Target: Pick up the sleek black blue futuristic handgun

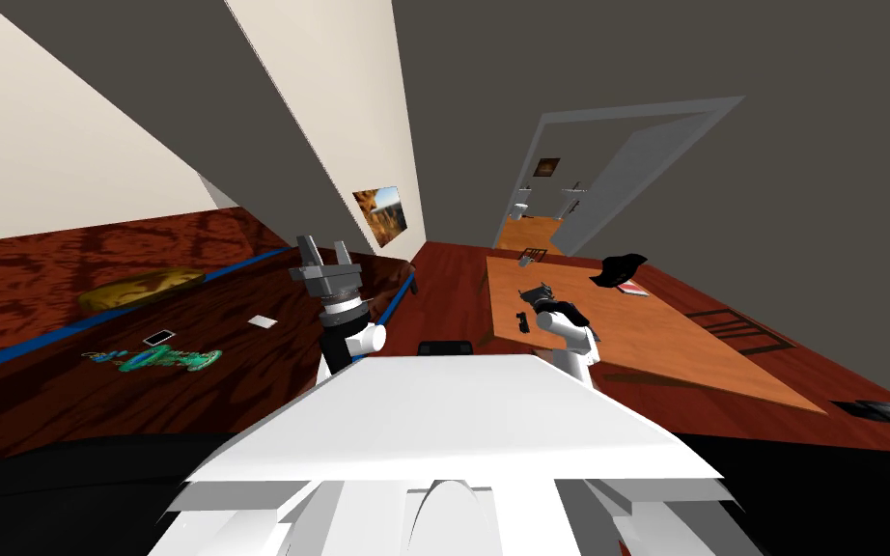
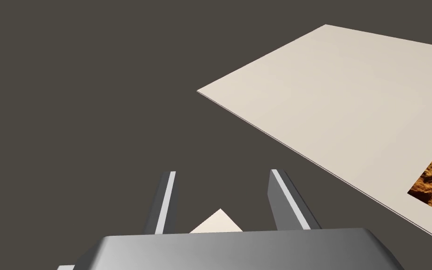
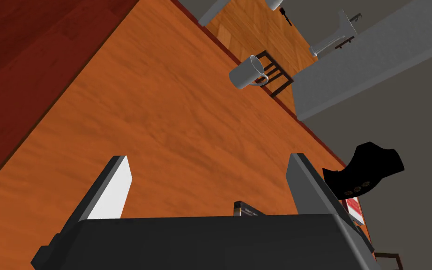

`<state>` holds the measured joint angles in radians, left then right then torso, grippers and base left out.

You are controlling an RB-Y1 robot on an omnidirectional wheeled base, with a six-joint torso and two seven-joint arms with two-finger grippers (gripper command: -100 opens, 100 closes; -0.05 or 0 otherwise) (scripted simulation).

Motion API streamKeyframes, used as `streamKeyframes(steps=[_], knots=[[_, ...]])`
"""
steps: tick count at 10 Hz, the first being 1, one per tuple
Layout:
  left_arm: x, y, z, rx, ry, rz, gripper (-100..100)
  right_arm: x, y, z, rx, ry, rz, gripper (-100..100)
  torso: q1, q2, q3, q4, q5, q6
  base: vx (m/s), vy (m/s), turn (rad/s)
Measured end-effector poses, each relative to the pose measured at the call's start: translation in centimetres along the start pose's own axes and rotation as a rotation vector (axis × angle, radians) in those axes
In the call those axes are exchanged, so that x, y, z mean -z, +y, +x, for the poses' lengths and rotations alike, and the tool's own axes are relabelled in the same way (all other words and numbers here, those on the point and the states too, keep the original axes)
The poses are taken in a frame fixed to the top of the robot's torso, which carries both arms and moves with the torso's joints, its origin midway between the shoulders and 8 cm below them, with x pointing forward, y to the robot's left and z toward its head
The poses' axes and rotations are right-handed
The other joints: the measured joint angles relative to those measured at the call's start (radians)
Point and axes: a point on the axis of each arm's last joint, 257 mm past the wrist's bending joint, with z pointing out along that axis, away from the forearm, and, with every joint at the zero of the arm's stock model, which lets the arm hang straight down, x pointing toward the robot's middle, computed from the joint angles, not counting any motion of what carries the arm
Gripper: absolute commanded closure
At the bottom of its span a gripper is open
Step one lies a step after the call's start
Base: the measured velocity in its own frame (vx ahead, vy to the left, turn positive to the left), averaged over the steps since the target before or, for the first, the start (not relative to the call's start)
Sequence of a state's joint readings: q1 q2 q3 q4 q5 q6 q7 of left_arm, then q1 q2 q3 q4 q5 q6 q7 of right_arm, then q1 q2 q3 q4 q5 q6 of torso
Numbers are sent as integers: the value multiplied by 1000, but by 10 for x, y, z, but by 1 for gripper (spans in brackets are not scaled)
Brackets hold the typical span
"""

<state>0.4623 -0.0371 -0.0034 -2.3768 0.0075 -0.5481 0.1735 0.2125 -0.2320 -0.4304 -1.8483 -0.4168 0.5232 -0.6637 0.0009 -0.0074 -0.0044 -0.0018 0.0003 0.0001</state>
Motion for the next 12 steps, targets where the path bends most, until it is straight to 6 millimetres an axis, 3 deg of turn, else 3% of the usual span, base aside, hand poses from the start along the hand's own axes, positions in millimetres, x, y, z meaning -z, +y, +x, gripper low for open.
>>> streamKeyframes(steps=[3, 9, 12], knots=[[0, 0, 0, 0, 0, 0, 0, 1, -11, -22, -46, -69, 63, -100, -2, 2, 1, 1, 0, 0, 68, 5, -47], [0, 0, 0, 0, 0, 0, 0, 11, -48, -104, -166, -276, 225, -100, -1, 0, 0, 0, 0, 0, 107, 17, -69], [0, 0, 0, 0, 0, 0, 0, 21, -55, -131, -202, -354, 283, -100, -3, 2, 1, 0, 0, 0, 72, 3, -49]])
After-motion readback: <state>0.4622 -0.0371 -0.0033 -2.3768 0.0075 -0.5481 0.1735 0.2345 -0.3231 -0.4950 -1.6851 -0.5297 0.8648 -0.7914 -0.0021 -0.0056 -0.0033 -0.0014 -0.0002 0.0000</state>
